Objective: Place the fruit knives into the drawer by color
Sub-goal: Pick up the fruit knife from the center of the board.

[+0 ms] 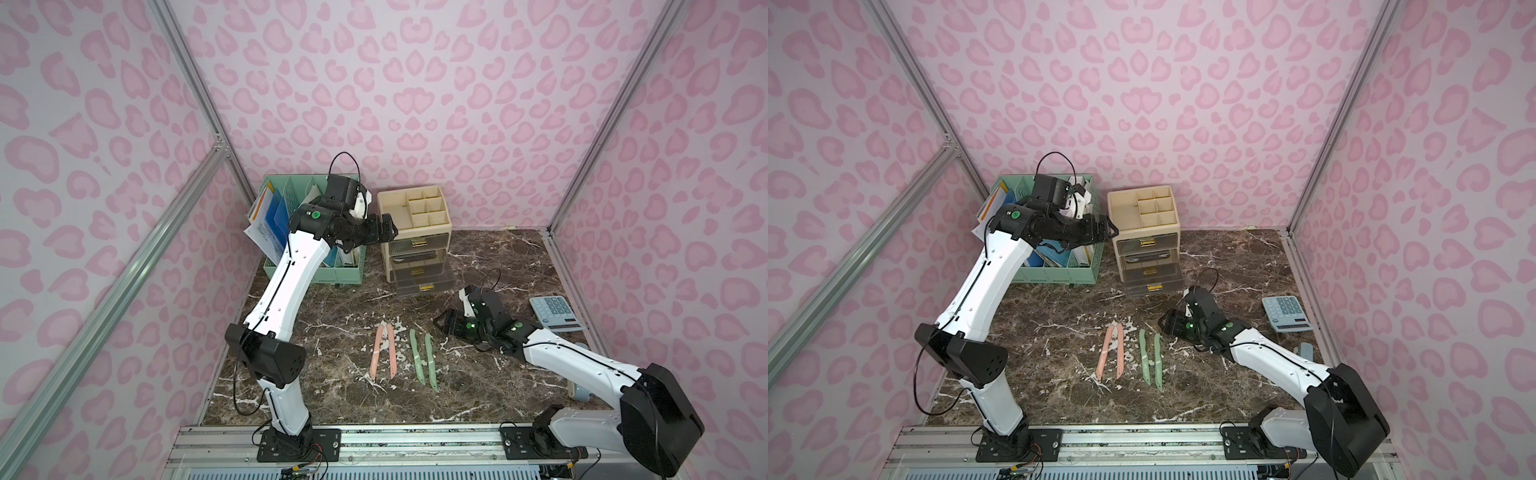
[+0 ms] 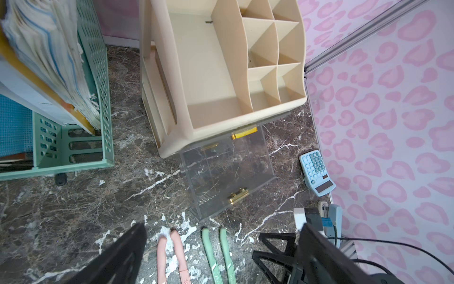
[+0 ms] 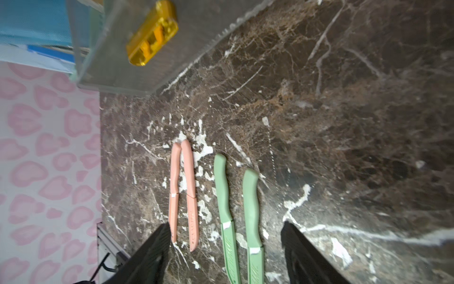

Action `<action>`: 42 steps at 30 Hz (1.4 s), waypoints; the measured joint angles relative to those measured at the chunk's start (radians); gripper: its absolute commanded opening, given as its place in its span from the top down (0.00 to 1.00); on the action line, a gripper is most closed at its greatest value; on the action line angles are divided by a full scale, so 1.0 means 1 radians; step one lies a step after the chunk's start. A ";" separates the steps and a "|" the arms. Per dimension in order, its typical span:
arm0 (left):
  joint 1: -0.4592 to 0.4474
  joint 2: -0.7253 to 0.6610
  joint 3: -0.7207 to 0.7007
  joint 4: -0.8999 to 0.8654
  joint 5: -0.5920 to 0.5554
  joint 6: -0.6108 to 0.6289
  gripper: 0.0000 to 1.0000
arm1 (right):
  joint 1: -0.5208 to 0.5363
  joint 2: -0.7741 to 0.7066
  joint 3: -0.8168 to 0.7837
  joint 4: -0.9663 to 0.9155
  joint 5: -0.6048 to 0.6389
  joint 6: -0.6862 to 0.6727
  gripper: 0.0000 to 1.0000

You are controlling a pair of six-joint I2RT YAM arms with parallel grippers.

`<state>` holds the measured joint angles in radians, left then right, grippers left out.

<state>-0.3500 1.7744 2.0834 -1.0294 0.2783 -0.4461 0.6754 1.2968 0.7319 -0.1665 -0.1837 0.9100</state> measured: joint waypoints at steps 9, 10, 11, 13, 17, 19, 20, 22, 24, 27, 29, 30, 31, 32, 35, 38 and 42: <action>-0.043 -0.239 -0.407 0.098 -0.003 -0.023 0.02 | 0.085 0.109 0.051 -0.099 0.127 -0.089 0.32; -0.047 -0.258 -0.444 0.109 -0.001 -0.026 0.02 | 0.094 0.121 0.053 -0.103 0.138 -0.097 0.33; -0.050 -0.277 -0.478 0.118 0.002 -0.030 0.02 | 0.103 0.132 0.057 -0.110 0.158 -0.103 0.33; -0.053 -0.309 -0.538 0.130 0.003 -0.050 0.02 | 0.131 0.161 0.074 -0.121 0.172 -0.121 0.35; -0.060 -0.351 -0.622 0.146 0.009 -0.058 0.02 | 0.183 0.216 0.109 -0.129 0.214 -0.140 0.36; -0.065 -0.372 -0.665 0.151 0.014 -0.071 0.02 | 0.208 0.242 0.129 -0.140 0.238 -0.148 0.39; -0.066 -0.381 -0.682 0.153 0.015 -0.075 0.02 | 0.219 0.256 0.140 -0.145 0.252 -0.152 0.40; -0.067 -0.398 -0.705 0.153 0.016 -0.075 0.02 | 0.243 0.287 0.166 -0.166 0.287 -0.154 0.42; -0.067 -0.412 -0.718 0.159 0.016 -0.076 0.02 | 0.266 0.315 0.191 -0.180 0.317 -0.155 0.44; -0.067 -0.426 -0.736 0.168 0.015 -0.076 0.02 | 0.296 0.359 0.224 -0.200 0.358 -0.158 0.45; -0.067 -0.433 -0.747 0.169 0.015 -0.079 0.02 | 0.310 0.383 0.237 -0.211 0.380 -0.158 0.47; -0.067 -0.436 -0.753 0.169 0.015 -0.079 0.02 | 0.314 0.394 0.241 -0.217 0.387 -0.158 0.48; -0.067 -0.440 -0.758 0.170 0.015 -0.080 0.02 | 0.315 0.401 0.242 -0.220 0.396 -0.158 0.48; -0.067 -0.443 -0.762 0.172 0.015 -0.081 0.02 | 0.315 0.406 0.243 -0.222 0.406 -0.156 0.49; -0.067 -0.451 -0.772 0.176 0.016 -0.083 0.02 | 0.313 0.428 0.254 -0.229 0.431 -0.151 0.50; -0.067 -0.455 -0.782 0.176 0.016 -0.083 0.02 | 0.314 0.457 0.267 -0.232 0.444 -0.150 0.51; -0.066 -0.456 -0.789 0.176 0.016 -0.083 0.02 | 0.314 0.488 0.291 -0.232 0.455 -0.151 0.56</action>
<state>-0.4164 1.3186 1.2949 -0.8536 0.2943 -0.5289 0.9890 1.7851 1.0225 -0.3981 0.2714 0.7593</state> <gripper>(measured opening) 0.981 0.471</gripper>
